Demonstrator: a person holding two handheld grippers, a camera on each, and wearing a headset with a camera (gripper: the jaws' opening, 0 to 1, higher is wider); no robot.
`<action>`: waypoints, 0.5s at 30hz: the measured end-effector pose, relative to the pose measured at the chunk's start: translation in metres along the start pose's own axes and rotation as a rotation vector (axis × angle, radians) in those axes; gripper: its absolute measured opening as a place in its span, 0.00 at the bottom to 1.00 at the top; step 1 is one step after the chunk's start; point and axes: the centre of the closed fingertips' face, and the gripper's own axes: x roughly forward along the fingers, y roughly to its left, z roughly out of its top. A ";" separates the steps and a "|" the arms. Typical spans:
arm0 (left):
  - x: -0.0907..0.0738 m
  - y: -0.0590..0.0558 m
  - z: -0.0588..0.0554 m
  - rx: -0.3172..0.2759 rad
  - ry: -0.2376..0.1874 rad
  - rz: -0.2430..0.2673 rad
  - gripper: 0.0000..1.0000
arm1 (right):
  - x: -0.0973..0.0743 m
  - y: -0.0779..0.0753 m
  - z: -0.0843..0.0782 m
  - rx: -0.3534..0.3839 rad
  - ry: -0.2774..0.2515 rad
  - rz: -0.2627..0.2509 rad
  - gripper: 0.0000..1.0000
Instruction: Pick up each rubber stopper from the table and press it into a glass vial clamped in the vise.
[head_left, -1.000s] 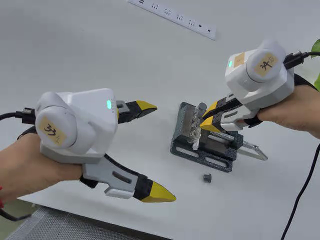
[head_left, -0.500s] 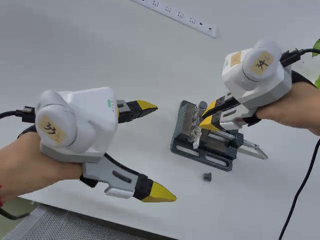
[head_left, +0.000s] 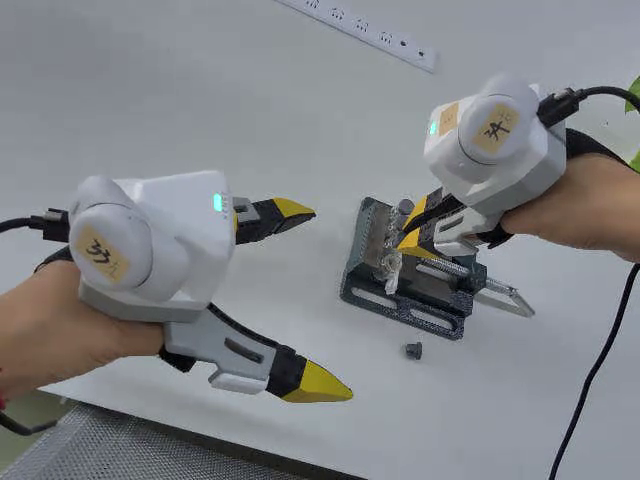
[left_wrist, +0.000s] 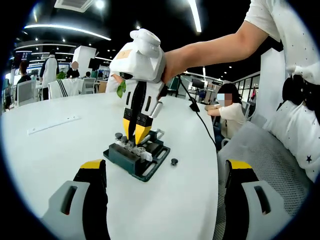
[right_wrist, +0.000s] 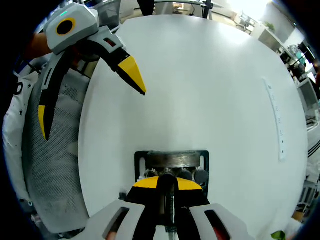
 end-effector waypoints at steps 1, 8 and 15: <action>0.000 0.000 0.000 -0.002 -0.001 0.000 0.98 | 0.000 0.000 0.000 -0.001 0.003 -0.002 0.05; 0.003 0.000 0.002 -0.001 -0.005 -0.003 0.99 | 0.002 -0.002 -0.001 0.026 0.011 -0.012 0.05; 0.004 -0.002 0.002 -0.001 0.003 -0.008 0.98 | 0.001 -0.002 -0.002 0.047 0.000 0.002 0.07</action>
